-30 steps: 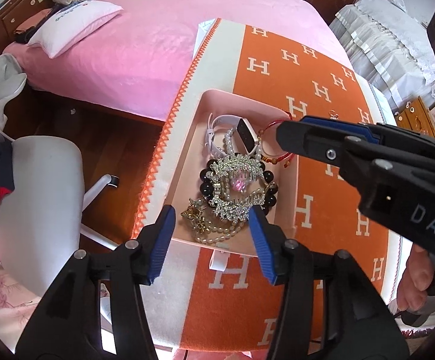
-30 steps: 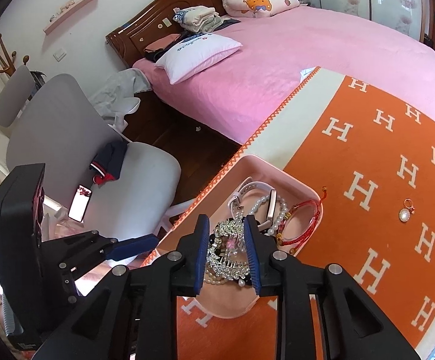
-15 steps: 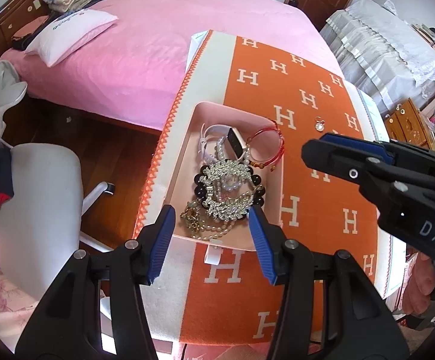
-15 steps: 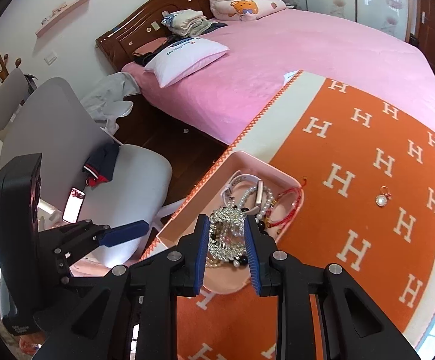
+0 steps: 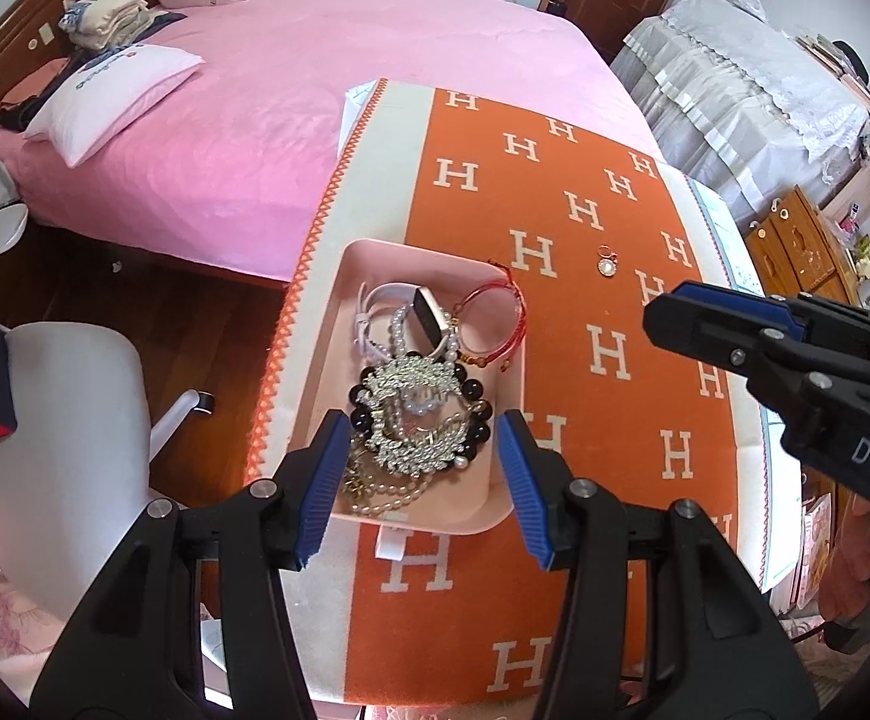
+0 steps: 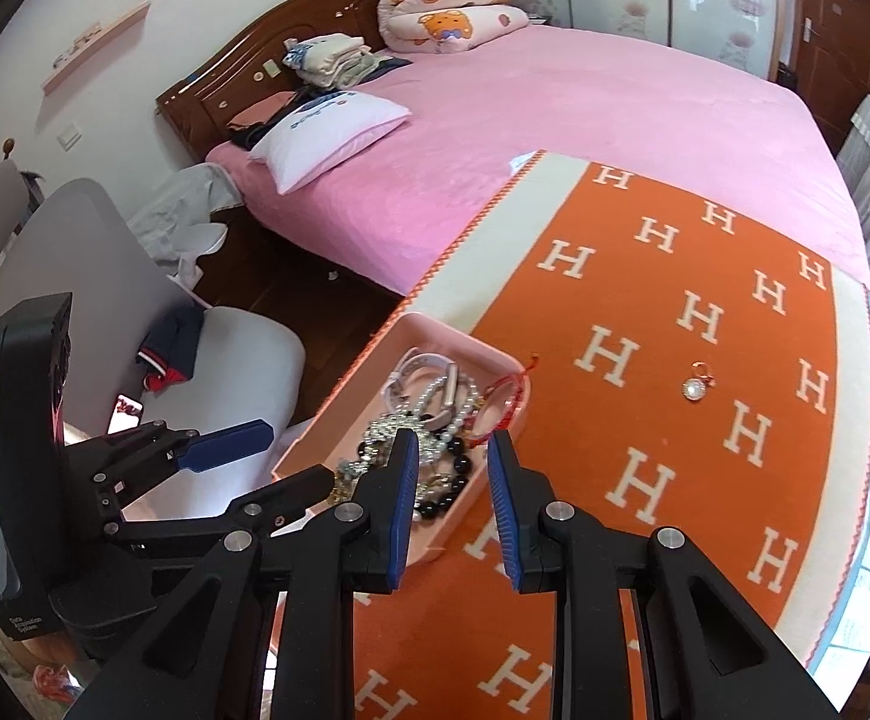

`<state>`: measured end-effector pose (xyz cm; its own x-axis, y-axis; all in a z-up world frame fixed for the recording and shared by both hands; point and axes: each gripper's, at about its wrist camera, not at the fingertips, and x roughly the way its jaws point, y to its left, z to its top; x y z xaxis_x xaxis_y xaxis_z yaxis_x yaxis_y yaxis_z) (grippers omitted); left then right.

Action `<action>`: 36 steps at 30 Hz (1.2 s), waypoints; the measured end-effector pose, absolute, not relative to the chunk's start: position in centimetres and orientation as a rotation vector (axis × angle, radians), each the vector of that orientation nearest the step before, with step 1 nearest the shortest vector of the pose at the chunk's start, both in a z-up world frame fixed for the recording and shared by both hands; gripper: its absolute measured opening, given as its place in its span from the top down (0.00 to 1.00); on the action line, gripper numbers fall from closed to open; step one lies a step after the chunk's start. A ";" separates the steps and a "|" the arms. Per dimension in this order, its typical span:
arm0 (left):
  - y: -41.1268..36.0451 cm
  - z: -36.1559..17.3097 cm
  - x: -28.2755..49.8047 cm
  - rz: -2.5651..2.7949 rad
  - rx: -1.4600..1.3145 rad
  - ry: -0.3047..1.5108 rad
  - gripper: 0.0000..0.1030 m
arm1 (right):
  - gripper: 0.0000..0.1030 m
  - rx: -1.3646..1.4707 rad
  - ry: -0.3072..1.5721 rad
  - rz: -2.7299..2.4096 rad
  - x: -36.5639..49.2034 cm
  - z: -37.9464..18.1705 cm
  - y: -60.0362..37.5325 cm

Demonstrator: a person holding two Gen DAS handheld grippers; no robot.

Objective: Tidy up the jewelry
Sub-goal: 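Move the left tool to the round pearl pendant while the right moves to a small ring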

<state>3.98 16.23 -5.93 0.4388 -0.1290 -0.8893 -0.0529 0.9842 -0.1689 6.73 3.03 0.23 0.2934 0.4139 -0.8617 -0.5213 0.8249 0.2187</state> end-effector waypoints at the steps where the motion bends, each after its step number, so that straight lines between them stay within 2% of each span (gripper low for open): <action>1: 16.1 -6.0 4.2 -0.052 -0.179 1.117 0.53 | 0.77 -0.107 1.112 0.617 6.9 0.2 2.7; 18: 10.9 -7.0 9.4 -0.067 -0.149 1.142 0.54 | 0.77 -0.045 1.169 0.540 12.0 -2.8 -4.2; 36: 4.7 -8.2 20.6 -0.007 -0.118 1.136 0.53 | 0.76 -0.048 1.158 0.535 25.8 -6.7 -12.1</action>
<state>20.59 4.74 -8.24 0.4222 -0.0655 -0.9041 -0.0544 0.9938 -0.0974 25.78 -12.12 -6.75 0.2909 0.3770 -0.8794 -0.4255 0.8742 0.2340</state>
